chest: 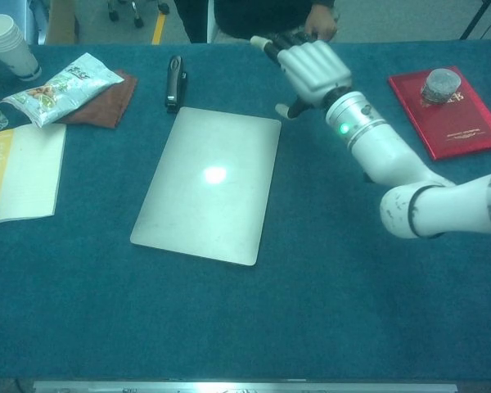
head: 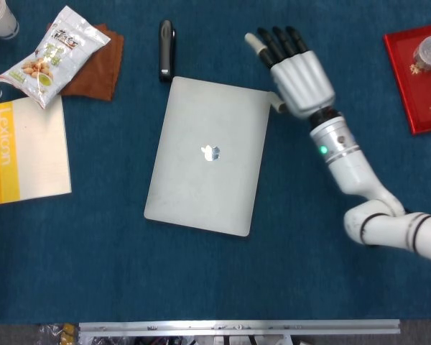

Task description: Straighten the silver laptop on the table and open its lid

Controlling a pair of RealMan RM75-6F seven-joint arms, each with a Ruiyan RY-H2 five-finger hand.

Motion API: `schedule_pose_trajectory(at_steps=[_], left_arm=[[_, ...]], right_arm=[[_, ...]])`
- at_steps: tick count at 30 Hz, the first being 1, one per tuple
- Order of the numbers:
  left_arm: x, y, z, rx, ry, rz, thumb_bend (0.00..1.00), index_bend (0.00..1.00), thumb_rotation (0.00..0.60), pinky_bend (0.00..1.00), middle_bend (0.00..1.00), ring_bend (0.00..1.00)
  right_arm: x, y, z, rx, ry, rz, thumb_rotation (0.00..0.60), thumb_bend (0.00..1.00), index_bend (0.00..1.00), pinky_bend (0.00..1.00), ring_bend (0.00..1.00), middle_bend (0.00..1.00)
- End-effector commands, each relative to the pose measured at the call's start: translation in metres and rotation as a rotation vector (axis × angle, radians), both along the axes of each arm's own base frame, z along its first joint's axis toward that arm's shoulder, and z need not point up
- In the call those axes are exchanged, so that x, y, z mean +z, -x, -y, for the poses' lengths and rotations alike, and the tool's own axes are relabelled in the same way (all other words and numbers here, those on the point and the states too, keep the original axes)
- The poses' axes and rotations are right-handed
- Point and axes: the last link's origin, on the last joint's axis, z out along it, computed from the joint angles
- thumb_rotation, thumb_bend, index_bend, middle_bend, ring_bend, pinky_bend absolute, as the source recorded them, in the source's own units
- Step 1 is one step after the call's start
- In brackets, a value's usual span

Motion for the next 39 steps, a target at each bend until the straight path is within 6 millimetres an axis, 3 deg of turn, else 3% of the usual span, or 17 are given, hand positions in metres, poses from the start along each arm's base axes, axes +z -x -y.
schedule_pose_trajectory(at_steps=[1, 5, 8, 10, 17, 21, 25, 26, 27, 29, 31, 39], left_arm=[[-0.01, -0.006, -0.007, -0.006, 0.081, 0.015, 0.28, 0.35, 0.6, 0.17, 0.27, 0.18], [-0.022, -0.012, -0.015, -0.012, 0.167, 0.033, 0.28, 0.41, 0.562, 0.17, 0.27, 0.18], [-0.032, -0.017, -0.021, -0.021, 0.222, 0.038, 0.28, 0.43, 0.488, 0.17, 0.27, 0.17], [-0.039, -0.019, -0.025, -0.022, 0.256, 0.047, 0.28, 0.44, 0.404, 0.17, 0.27, 0.17], [-0.065, -0.025, -0.038, -0.02, 0.405, 0.086, 0.28, 0.45, 0.288, 0.11, 0.24, 0.13], [-0.076, -0.026, -0.044, -0.032, 0.465, 0.084, 0.28, 0.45, 0.244, 0.07, 0.21, 0.07], [-0.088, -0.026, -0.047, -0.027, 0.527, 0.068, 0.27, 0.44, 0.239, 0.05, 0.17, 0.03], [-0.09, -0.026, -0.047, -0.027, 0.54, 0.06, 0.27, 0.44, 0.252, 0.05, 0.17, 0.03], [-0.092, -0.026, -0.048, -0.032, 0.549, 0.047, 0.27, 0.44, 0.311, 0.05, 0.17, 0.03], [-0.097, -0.027, -0.051, -0.056, 0.558, 0.009, 0.27, 0.42, 0.496, 0.05, 0.16, 0.03], [-0.103, -0.027, -0.053, -0.078, 0.563, -0.023, 0.27, 0.39, 0.591, 0.05, 0.16, 0.03], [-0.12, -0.027, -0.062, -0.118, 0.573, -0.077, 0.27, 0.25, 0.6, 0.05, 0.14, 0.02]], right_arm=[[0.04, 0.016, 0.002, -0.033, 0.062, 0.013, 0.6, 0.23, 0.0, 0.08, 0.0, 0.05], [0.06, 0.026, 0.001, -0.05, 0.084, 0.001, 0.6, 0.23, 0.0, 0.08, 0.0, 0.05], [0.074, 0.035, 0.001, -0.066, 0.102, -0.006, 0.6, 0.23, 0.0, 0.08, 0.0, 0.05], [0.082, 0.039, 0.002, -0.076, 0.113, -0.008, 0.6, 0.23, 0.0, 0.08, 0.0, 0.05], [0.101, 0.052, -0.001, -0.093, 0.133, -0.024, 0.6, 0.23, 0.0, 0.08, 0.0, 0.05], [0.107, 0.056, -0.002, -0.098, 0.14, -0.027, 0.6, 0.23, 0.0, 0.08, 0.0, 0.05], [0.112, 0.06, -0.004, -0.101, 0.147, -0.035, 0.6, 0.23, 0.0, 0.08, 0.0, 0.05], [0.113, 0.06, -0.004, -0.101, 0.148, -0.035, 0.6, 0.23, 0.0, 0.08, 0.0, 0.05], [0.114, 0.061, -0.005, -0.102, 0.149, -0.035, 0.6, 0.23, 0.0, 0.08, 0.0, 0.05], [0.115, 0.062, -0.005, -0.103, 0.15, -0.034, 0.6, 0.23, 0.0, 0.08, 0.0, 0.05], [0.115, 0.063, -0.006, -0.104, 0.148, -0.035, 0.6, 0.23, 0.0, 0.08, 0.0, 0.05], [0.119, 0.065, -0.008, -0.106, 0.153, -0.041, 0.6, 0.23, 0.0, 0.08, 0.0, 0.05]])
